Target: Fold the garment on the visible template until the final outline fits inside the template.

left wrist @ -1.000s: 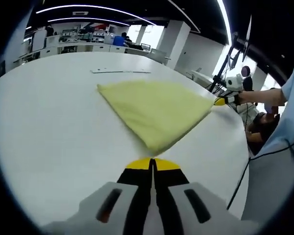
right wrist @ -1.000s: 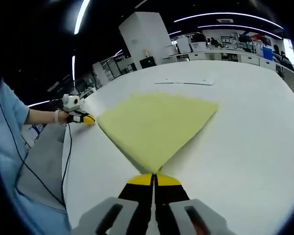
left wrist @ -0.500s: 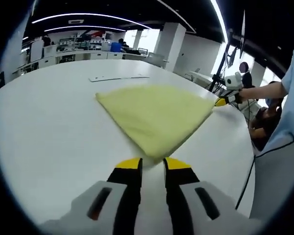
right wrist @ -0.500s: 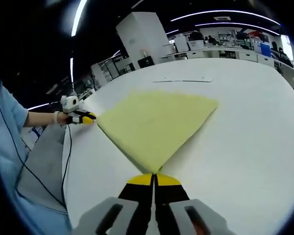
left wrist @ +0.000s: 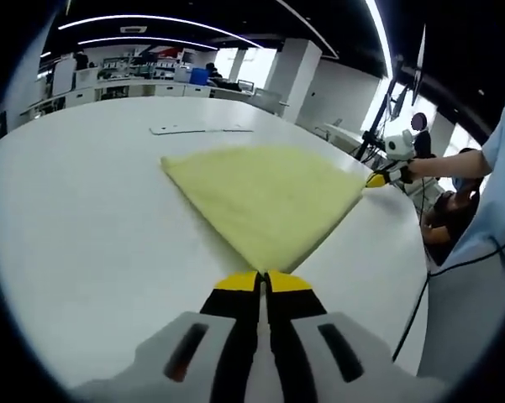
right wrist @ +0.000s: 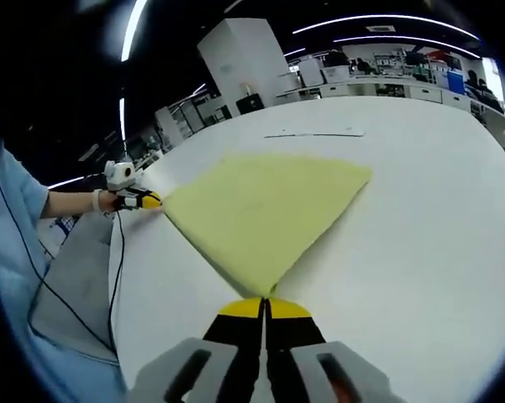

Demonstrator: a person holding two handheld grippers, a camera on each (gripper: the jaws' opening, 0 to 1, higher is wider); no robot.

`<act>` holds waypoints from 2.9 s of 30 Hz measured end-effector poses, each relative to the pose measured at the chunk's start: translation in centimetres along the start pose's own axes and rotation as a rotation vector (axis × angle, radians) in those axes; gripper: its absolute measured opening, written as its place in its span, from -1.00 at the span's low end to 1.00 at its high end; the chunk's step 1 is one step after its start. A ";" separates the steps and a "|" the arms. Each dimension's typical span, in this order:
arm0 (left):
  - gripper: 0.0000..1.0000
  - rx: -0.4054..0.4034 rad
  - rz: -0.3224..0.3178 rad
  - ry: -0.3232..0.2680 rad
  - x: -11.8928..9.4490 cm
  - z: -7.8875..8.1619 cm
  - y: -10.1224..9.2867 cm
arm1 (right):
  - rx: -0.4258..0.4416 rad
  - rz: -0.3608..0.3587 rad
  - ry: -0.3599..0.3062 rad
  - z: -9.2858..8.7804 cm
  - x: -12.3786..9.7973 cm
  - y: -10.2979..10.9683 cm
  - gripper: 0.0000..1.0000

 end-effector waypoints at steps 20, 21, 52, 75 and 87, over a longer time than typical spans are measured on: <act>-1.00 -0.085 0.041 0.014 -4.8 -4.0 -2.4 | 0.046 0.101 0.029 -4.0 -0.1 4.8 -1.00; -1.00 -0.087 0.042 0.017 -4.8 -4.1 -2.5 | 0.047 0.104 0.030 -4.2 -0.1 5.0 -1.00; -0.44 -0.067 0.095 -0.024 -8.1 -5.3 -2.9 | -0.041 0.071 -0.041 -4.5 -1.2 7.2 -0.22; 0.98 -0.002 0.120 -0.026 -8.6 -4.3 -3.7 | -0.101 -0.044 -0.112 -4.0 -2.3 7.0 1.00; 0.92 -0.014 0.140 -0.056 -9.1 -3.9 -4.6 | -0.096 -0.049 -0.149 -3.6 -2.2 7.1 0.98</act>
Point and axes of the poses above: the point that each gripper's makers call its tool centre point, and the gripper's own axes: x roughly forward along the fingers, y roughly to its left, z roughly out of its top, the point moved 8 cm from there along -x, roughly backward along the fingers, and after that the axes turned 4 degrees about x, right-handed, at the moved point
